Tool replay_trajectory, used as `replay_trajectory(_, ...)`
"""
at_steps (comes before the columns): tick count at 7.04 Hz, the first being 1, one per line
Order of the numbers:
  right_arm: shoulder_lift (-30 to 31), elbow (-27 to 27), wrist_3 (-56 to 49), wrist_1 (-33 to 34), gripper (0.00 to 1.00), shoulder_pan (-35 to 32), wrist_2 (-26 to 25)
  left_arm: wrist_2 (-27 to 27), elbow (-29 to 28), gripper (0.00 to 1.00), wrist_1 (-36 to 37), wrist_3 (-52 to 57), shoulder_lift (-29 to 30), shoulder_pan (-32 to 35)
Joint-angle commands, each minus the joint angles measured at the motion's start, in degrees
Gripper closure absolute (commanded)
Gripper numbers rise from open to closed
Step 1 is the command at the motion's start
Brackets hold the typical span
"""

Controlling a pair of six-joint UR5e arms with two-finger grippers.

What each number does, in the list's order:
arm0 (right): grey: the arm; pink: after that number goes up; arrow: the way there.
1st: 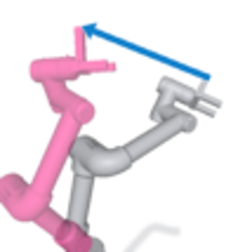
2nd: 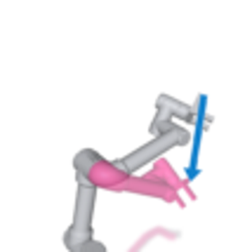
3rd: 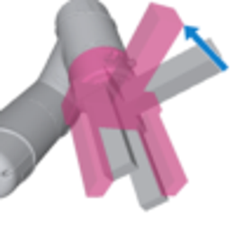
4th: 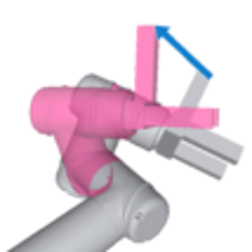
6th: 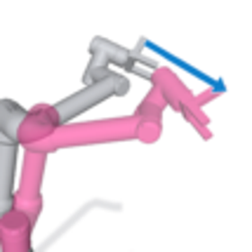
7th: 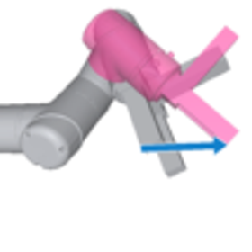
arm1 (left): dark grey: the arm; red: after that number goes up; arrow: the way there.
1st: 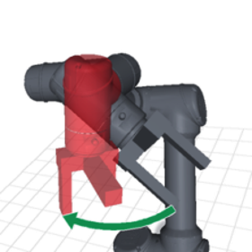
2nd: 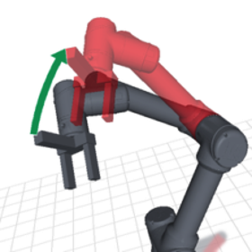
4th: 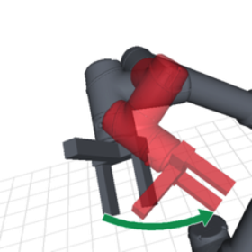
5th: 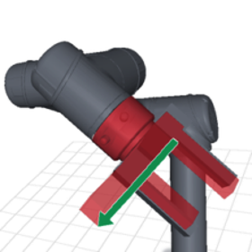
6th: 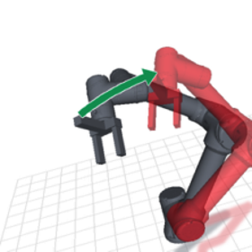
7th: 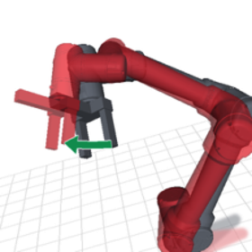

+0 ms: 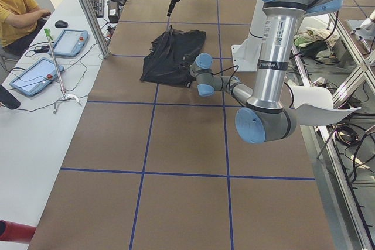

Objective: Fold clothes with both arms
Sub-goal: 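Grasp the black shirt's side edge nearest the left gripper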

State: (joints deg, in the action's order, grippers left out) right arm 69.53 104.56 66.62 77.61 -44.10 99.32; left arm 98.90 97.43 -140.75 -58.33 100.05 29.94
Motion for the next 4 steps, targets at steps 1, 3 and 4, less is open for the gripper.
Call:
replay_trajectory(1,-0.1,-0.2,0.0,-0.1,0.00,0.1,0.0,0.2,-2.1,1.00,0.6,7.9,0.5,6.4)
replay_trajectory(3,0.0,-0.2,0.1,-0.2,0.00,0.2,0.0,0.4,-15.7,1.00,0.4,13.4,11.8,14.6)
replay_trajectory(4,-0.1,-0.1,0.2,-0.2,0.00,0.2,0.0,0.3,-25.7,1.00,0.2,14.8,20.3,17.1)
